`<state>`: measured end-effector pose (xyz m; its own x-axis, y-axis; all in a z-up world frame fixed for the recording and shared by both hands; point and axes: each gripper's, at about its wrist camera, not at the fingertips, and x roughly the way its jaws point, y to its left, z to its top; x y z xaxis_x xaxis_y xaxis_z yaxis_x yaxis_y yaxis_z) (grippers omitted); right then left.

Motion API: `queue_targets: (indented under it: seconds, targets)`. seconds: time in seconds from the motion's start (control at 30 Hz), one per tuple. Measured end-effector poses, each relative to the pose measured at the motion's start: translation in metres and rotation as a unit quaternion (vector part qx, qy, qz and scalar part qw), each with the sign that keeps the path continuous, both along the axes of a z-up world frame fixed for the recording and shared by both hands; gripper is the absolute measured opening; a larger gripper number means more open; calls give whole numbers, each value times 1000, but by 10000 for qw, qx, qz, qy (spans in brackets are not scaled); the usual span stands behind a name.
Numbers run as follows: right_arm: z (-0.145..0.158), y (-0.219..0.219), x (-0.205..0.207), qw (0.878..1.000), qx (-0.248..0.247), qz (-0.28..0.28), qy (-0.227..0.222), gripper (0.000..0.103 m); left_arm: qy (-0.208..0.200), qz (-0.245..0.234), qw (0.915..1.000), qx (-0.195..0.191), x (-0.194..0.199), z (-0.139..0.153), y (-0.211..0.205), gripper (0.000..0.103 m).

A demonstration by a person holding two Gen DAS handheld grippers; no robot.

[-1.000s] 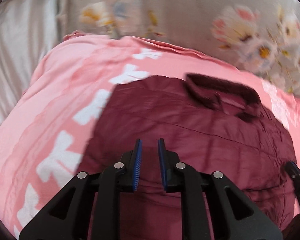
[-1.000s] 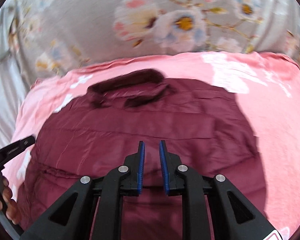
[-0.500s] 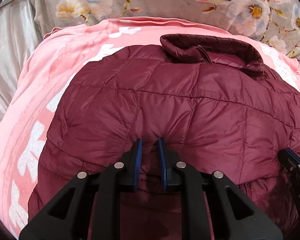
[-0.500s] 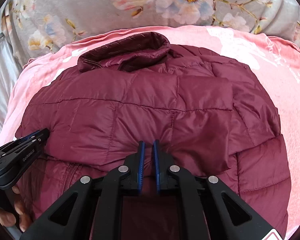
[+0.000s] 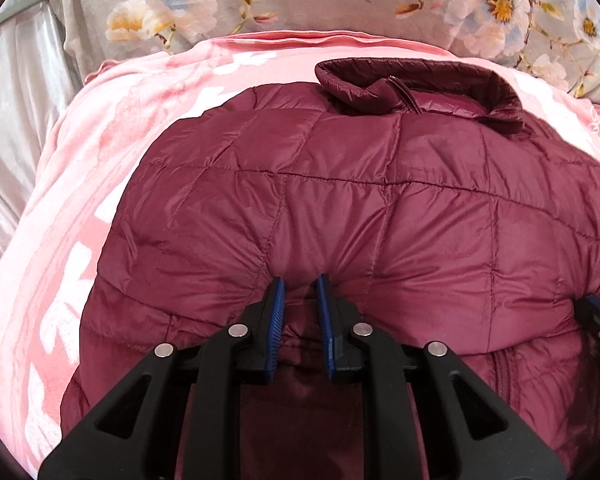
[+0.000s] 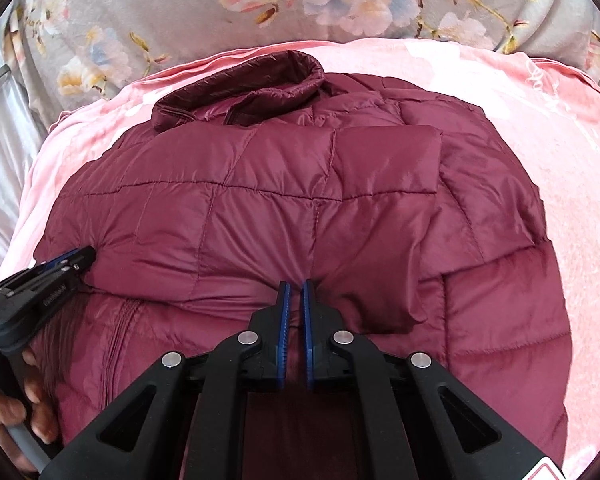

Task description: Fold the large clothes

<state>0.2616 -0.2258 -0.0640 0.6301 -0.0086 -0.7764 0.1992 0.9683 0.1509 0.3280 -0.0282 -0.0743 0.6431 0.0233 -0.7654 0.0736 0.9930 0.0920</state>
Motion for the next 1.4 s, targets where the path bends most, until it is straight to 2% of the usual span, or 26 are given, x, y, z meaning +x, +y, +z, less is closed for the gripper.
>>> queue_targets:
  seconds: [0.1,0.17,0.23,0.37,0.4,0.43,0.5,0.53,0.6,0.73,0.8,0.9,0.97,1.0,1.03,1.07,1.1,1.13,1.17,1.3,1.4]
  targets:
    - [10,-5,-7,9999,-38,-100,-59,6,128,-26,9986,-511,-1,14,12,16]
    - [22,-9,-6,9997,-16,-131,-200,9,66,-43,9962,-871,1,30,19,18]
    - [31,-12,0,9993,93,-158,-317,11,-94,-39,9936,-1124,6,50,19,30]
    - [49,-18,24,9970,485,-154,-590,13,-260,-43,9861,-1639,21,74,13,43]
    - [51,-20,30,9960,586,-148,-654,17,-296,-21,9839,-1761,26,78,12,51]
    - [54,-22,38,9946,719,-151,-728,27,-355,13,9812,-1898,35,82,9,60]
    - [57,-25,53,9913,1001,-180,-830,42,-373,92,9778,-2061,50,84,6,66]
    - [57,-28,63,9896,1147,-195,-848,44,-334,122,9757,-2161,57,84,5,71]
    - [55,-33,82,9850,1472,-260,-860,44,-172,214,9690,-2456,80,80,3,74]
    - [45,-43,112,9717,2140,-472,-884,45,192,611,9479,-3120,122,63,8,74]
    - [36,-47,126,9653,2392,-619,-842,46,333,763,9417,-3259,137,54,10,74]
    - [25,-51,141,9592,2600,-796,-773,46,536,881,9389,-3285,157,41,10,74]
    - [15,-54,151,9543,2767,-884,-706,46,674,939,9398,-3215,169,30,10,72]
    - [12,-54,154,9538,2795,-875,-669,44,762,976,9397,-3188,173,24,11,67]
    - [11,-53,156,9550,2775,-816,-656,38,848,977,9383,-3207,175,18,12,57]
    - [11,-50,157,9579,2705,-722,-630,32,921,953,9377,-3210,176,14,13,52]
    - [13,-47,157,9607,2638,-613,-609,23,1003,902,9387,-3173,176,10,13,36]
    - [16,-44,156,9638,2544,-507,-623,19,1053,781,9400,-3150,174,8,12,16]
    - [19,-42,153,9663,2450,-448,-650,17,1075,671,9417,-3116,172,8,11,9]
    - [36,-35,138,9786,1909,-107,-763,11,839,333,9534,-2878,154,18,10,5]
    - [32,-31,135,9879,1432,-5,-600,10,762,198,9587,-2734,144,21,13,4]
